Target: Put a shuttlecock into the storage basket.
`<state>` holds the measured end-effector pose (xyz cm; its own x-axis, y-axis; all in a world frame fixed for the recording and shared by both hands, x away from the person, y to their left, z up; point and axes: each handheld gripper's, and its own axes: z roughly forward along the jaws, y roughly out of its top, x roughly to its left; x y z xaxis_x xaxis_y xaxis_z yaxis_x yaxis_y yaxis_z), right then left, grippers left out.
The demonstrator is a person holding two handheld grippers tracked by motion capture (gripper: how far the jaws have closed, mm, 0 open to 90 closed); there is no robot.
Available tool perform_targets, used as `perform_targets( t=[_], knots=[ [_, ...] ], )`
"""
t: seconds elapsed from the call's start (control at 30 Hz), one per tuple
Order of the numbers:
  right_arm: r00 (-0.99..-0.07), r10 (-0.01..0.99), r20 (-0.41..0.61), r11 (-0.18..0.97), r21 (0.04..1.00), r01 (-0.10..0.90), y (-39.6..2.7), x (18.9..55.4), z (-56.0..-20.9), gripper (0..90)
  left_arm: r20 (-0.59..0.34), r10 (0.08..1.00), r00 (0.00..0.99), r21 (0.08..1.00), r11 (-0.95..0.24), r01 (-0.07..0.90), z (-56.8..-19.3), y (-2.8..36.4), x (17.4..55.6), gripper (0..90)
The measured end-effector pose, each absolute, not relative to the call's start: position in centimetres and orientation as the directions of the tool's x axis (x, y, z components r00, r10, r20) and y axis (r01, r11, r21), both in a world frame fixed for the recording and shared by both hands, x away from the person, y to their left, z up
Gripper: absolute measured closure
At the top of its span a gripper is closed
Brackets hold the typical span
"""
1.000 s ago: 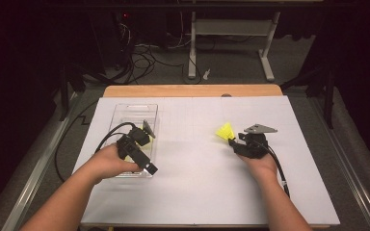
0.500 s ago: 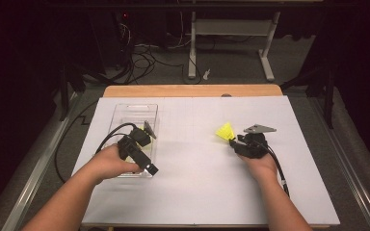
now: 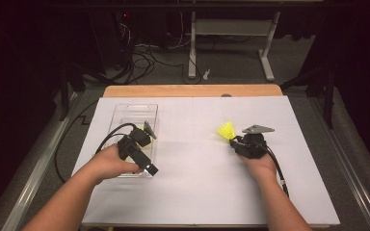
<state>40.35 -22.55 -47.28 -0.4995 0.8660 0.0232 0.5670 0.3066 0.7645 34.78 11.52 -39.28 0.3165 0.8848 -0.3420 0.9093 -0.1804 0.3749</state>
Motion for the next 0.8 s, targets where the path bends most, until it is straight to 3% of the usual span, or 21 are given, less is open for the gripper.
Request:
perform_targets(
  t=[0.8],
  knots=[
    [-0.523, 0.852, 0.0, 0.331, 0.774, 0.54, -22.6, 39.7, -46.3, 65.8, -0.349, 0.883, 0.314, 0.362, -0.182, 0.914, -39.9, 11.4, 34.5, 0.7]
  ],
)
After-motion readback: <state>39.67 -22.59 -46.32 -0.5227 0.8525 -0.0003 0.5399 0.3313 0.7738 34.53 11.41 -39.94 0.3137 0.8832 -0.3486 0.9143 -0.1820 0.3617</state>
